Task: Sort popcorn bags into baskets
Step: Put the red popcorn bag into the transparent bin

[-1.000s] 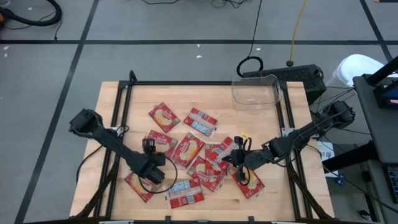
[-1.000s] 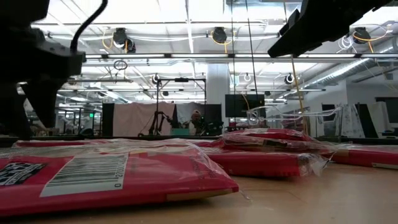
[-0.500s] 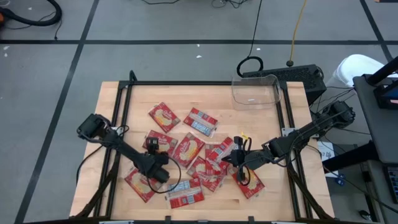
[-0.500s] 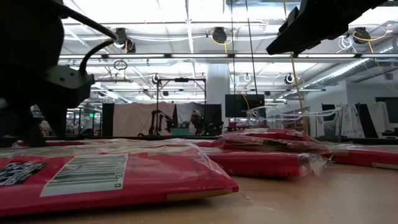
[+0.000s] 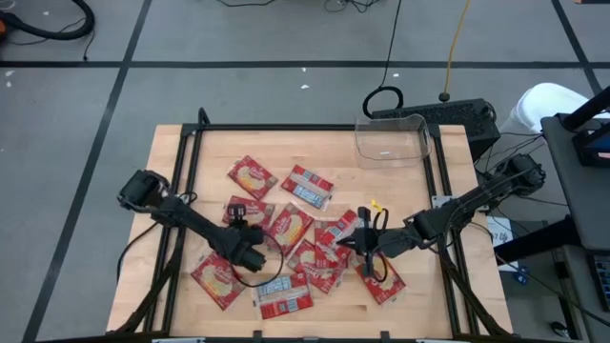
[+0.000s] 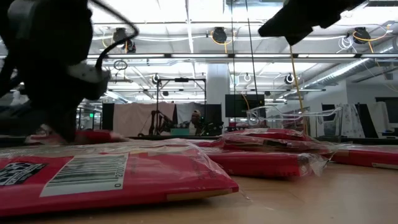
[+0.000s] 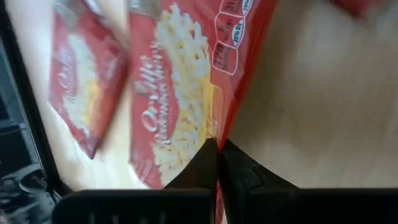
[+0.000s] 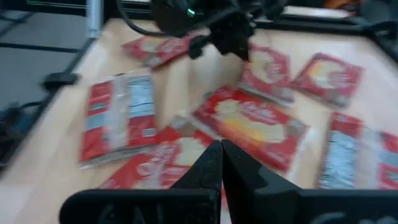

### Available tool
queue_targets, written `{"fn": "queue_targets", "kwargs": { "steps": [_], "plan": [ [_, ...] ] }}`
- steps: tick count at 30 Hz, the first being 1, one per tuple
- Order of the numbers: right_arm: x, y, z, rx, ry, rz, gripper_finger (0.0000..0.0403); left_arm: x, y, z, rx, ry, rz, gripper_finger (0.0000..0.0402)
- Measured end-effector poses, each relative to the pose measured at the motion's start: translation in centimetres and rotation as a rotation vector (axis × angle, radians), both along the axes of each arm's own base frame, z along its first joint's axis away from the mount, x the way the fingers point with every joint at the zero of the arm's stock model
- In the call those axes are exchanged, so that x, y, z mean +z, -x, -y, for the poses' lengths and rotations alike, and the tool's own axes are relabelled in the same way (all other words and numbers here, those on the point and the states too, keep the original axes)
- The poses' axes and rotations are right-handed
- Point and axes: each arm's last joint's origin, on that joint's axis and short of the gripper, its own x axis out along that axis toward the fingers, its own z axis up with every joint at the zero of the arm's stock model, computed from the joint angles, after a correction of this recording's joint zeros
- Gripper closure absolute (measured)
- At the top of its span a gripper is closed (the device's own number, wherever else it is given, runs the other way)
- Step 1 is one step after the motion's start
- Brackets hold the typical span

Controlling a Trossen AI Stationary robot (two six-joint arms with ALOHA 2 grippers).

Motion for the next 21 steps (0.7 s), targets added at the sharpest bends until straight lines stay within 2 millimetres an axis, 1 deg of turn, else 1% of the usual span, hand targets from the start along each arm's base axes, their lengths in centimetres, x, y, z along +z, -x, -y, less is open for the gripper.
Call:
{"fn": "queue_targets", "kwargs": {
  "steps": [6,10,12,15,18,21],
  "plan": [
    [0.1,-0.3,0.9,-0.113,0.035,0.03,0.0403,4.4,0.3,-0.4,0.001,0.025,0.225,0.0398],
    [0.3,-0.7,1.2,-0.161,0.054,0.065,0.04,6.7,0.2,-0.4,-0.057,0.034,0.383,0.0399],
    [0.2,-1.1,1.0,-0.148,0.093,0.091,0.0389,7.6,-0.1,-0.3,-0.116,0.032,0.453,0.0399],
    [0.5,-2.0,0.7,-0.124,0.177,0.109,0.0355,8.6,-1.0,-0.1,-0.208,0.038,0.526,0.04],
    [2.0,-3.3,0.4,-0.126,0.249,0.102,0.0308,9.1,-1.9,-0.3,-0.27,0.032,0.572,0.04],
    [3.3,-4.6,0.0,-0.092,0.354,0.031,0.026,9.4,-2.7,-0.7,-0.298,0.04,0.607,0.04]
  ]
}}
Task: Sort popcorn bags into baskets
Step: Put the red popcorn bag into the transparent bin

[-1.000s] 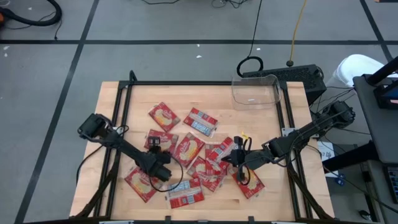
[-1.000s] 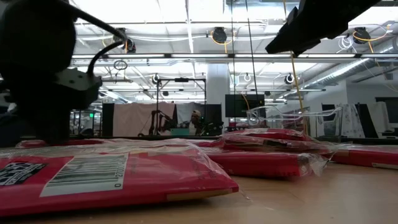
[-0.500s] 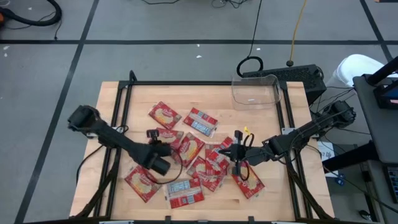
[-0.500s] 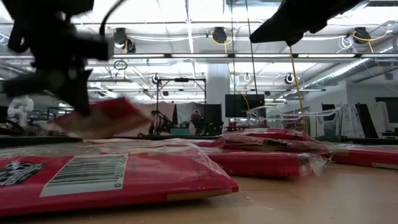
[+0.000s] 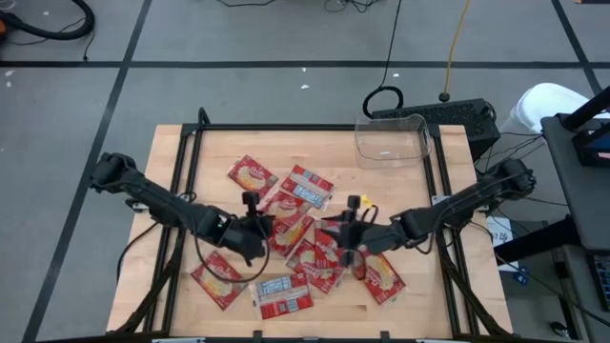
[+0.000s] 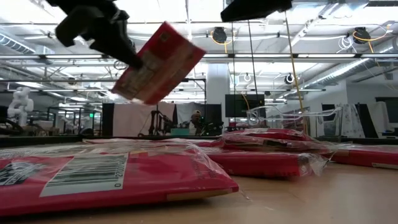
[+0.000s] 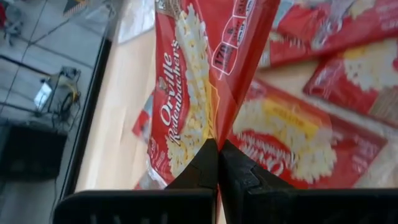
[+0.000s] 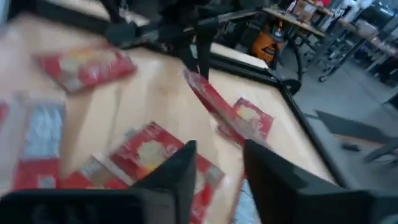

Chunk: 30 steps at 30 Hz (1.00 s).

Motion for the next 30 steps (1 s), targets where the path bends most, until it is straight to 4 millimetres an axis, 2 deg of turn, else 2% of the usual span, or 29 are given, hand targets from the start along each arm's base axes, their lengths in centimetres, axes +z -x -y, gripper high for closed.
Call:
{"fn": "queue_targets", "kwargs": {
  "steps": [5,11,15,19,25,30],
  "plan": [
    [0.8,-1.8,-0.8,0.053,0.157,-0.162,0.0209,0.2,-0.8,-0.5,-0.037,0.031,0.019,0.04],
    [0.0,-3.3,-1.2,0.052,0.304,-0.198,0.0202,0.3,-1.0,-0.5,-0.061,0.065,0.026,0.04],
    [-0.9,-3.8,-0.9,0.05,0.398,-0.243,0.0214,0.2,-0.9,-0.5,-0.072,0.055,0.015,0.0399],
    [-1.2,-4.4,0.3,0.034,0.43,-0.271,0.0232,0.2,-0.9,-0.5,-0.112,0.014,-0.007,0.0399],
    [-1.2,-5.3,1.7,0.119,0.386,-0.262,0.0264,0.2,-0.9,-0.5,-0.124,0.01,-0.011,0.0399],
    [-1.3,-5.5,2.2,0.168,0.351,-0.264,0.0316,0.2,-1.0,-0.5,-0.124,0.012,-0.008,0.0399]
  ]
}}
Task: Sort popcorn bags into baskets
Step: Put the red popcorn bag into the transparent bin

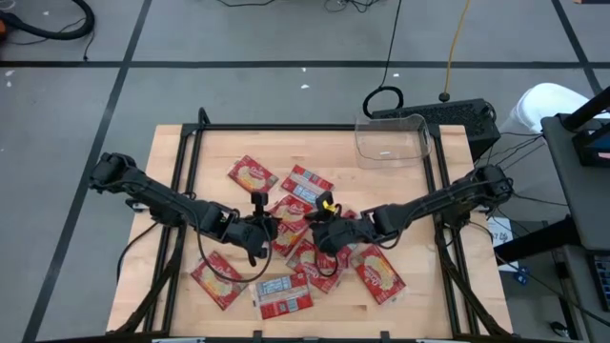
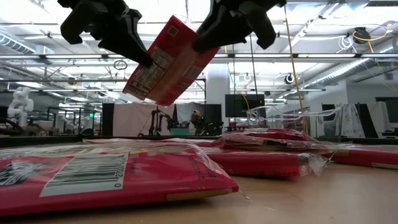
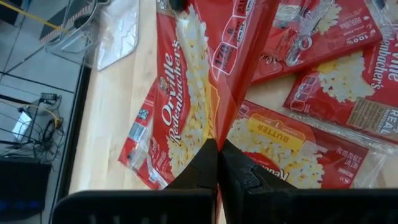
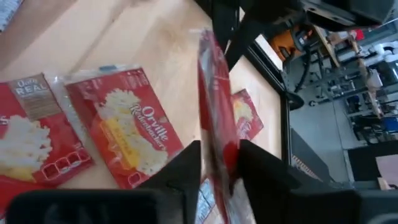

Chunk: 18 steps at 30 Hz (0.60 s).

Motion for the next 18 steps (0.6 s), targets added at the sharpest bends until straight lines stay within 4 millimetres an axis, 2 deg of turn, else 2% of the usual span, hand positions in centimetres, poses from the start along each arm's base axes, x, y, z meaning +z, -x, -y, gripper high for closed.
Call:
{"fn": "queue_targets", "kwargs": {
  "steps": [5,8,15,18],
  "plan": [
    [-0.2,0.1,0.2,0.003,0.021,-0.028,0.0386,0.1,-0.4,-0.5,0.027,0.02,0.032,0.0383],
    [-0.4,0.3,0.5,0.008,0.019,-0.065,0.0394,0.2,-0.6,-1.0,0.052,0.033,0.046,0.0356],
    [-1.5,1.4,0.8,-0.041,0.012,-0.158,0.0398,0.3,-1.0,-2.2,0.172,0.106,0.095,0.0235],
    [-0.9,2.4,1.0,-0.073,0.055,-0.177,0.0399,0.3,-1.0,-2.5,0.238,0.159,0.124,0.0184]
  ]
}}
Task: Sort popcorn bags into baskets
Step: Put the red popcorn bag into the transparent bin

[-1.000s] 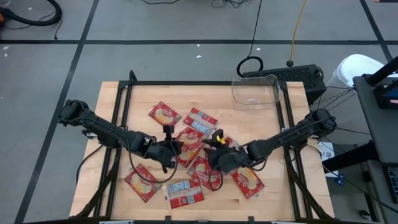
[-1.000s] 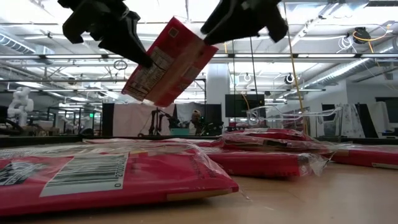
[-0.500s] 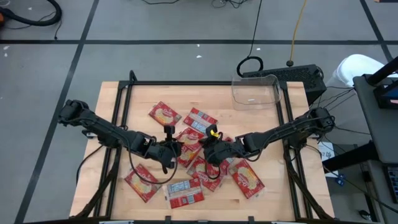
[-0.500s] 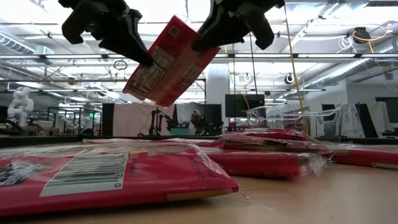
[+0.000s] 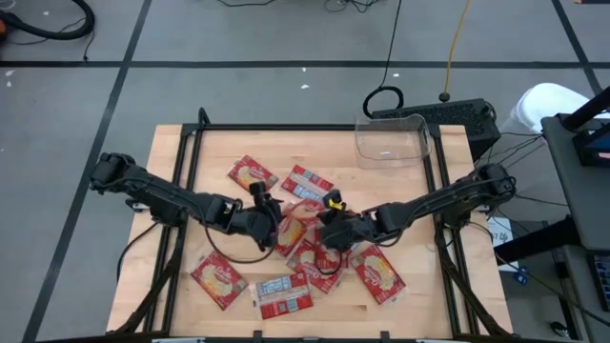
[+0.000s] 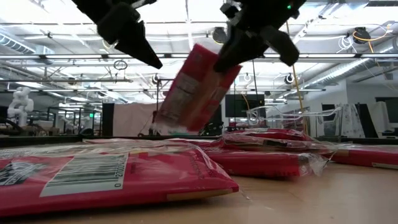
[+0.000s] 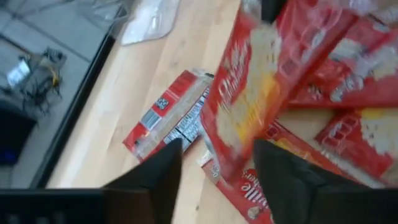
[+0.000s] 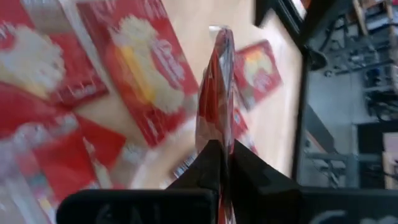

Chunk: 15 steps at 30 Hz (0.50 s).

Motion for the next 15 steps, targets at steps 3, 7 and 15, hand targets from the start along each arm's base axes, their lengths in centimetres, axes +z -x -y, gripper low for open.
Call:
{"fn": "queue_targets", "kwargs": {
  "steps": [3,7,15],
  "plan": [
    [1.3,1.3,0.2,-0.019,0.022,0.016,0.0399,0.0,0.0,-0.1,0.033,0.037,0.019,0.0148],
    [3.0,3.0,0.5,-0.016,0.0,0.069,0.0399,0.1,-0.4,0.1,0.029,0.078,0.054,0.0123],
    [3.8,6.1,1.4,-0.027,-0.089,0.181,0.0399,-0.3,-1.3,0.5,0.018,0.021,0.097,0.0099]
  ]
}}
